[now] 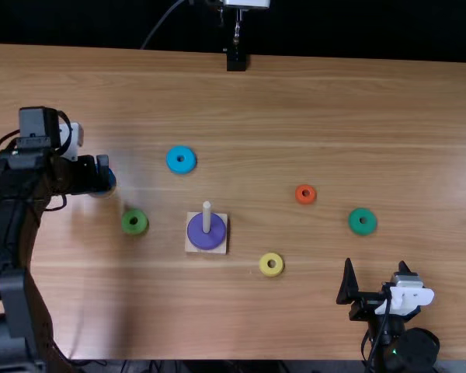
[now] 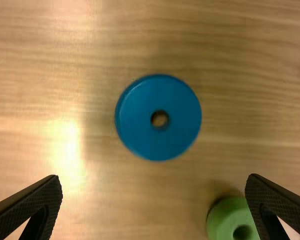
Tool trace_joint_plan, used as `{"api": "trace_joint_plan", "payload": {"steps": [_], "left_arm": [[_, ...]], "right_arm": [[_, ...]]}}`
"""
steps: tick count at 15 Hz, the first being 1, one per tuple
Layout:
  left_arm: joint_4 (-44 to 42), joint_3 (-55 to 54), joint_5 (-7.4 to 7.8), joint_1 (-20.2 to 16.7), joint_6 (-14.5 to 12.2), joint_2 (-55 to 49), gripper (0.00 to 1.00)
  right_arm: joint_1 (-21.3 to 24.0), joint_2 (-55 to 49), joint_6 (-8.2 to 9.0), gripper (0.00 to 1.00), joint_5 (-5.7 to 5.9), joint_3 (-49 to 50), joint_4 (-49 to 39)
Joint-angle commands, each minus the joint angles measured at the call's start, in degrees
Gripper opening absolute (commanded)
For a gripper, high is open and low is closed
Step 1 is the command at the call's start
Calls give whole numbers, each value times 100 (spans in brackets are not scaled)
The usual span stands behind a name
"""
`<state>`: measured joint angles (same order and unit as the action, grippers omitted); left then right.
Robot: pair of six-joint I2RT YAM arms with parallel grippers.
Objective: Build the Hanoi tower: stack the rings onto the peg from bottom to top in this color order: purple, dark blue, light blue, dark green, light green, yellow, orange.
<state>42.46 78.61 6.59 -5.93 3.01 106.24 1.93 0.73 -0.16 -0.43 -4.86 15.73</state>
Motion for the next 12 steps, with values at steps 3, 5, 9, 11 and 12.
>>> {"api": "trace_joint_plan", "payload": {"steps": [3,5,9,11,12], "left_arm": [[15,357,58,268,-79,626,100],[26,568,-16,330,-79,820,100],[300,726,-364,418,-680,978,100],[511,726,-585,409,-817,1040,100],[511,717,-585,409,-891,1127,100]], "right_arm": [[61,-73,-15,100,0,398,395],[61,-73,-15,100,0,398,395],[61,-73,-15,100,0,398,406],[61,-73,-15,100,0,398,395],[61,-73,-15,100,0,398,395]]}}
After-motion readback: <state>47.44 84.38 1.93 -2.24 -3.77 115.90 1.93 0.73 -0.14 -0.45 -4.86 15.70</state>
